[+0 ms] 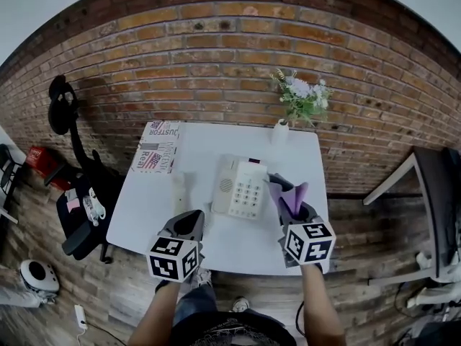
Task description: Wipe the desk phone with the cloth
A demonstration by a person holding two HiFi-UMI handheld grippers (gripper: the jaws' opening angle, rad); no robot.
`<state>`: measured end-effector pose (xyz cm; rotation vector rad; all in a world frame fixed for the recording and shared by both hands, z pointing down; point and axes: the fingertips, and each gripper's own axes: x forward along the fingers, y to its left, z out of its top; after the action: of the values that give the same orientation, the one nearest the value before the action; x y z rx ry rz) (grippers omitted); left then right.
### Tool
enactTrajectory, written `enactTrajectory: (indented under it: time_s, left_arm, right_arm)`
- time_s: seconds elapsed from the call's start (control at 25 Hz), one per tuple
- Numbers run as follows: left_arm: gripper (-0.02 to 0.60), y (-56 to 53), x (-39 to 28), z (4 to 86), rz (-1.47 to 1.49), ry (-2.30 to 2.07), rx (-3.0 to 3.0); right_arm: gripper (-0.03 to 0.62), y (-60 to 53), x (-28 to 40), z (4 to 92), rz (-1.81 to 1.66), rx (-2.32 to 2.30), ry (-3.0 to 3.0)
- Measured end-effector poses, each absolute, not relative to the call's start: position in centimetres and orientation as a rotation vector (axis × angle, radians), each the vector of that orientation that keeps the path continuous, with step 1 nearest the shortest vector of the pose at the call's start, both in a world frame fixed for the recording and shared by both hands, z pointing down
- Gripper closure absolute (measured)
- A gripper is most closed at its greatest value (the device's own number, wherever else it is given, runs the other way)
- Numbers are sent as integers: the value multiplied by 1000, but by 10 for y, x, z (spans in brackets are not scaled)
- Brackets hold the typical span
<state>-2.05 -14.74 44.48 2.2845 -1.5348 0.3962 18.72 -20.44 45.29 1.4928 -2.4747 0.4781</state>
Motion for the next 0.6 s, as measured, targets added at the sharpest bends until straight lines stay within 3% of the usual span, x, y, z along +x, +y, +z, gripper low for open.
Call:
enactTrajectory:
  time_s: [0.6]
  left_arm:
    - [577, -237, -42, 470, 468, -1333, 2354]
  right_arm:
    - [548, -306, 188, 503, 616, 1668, -2247]
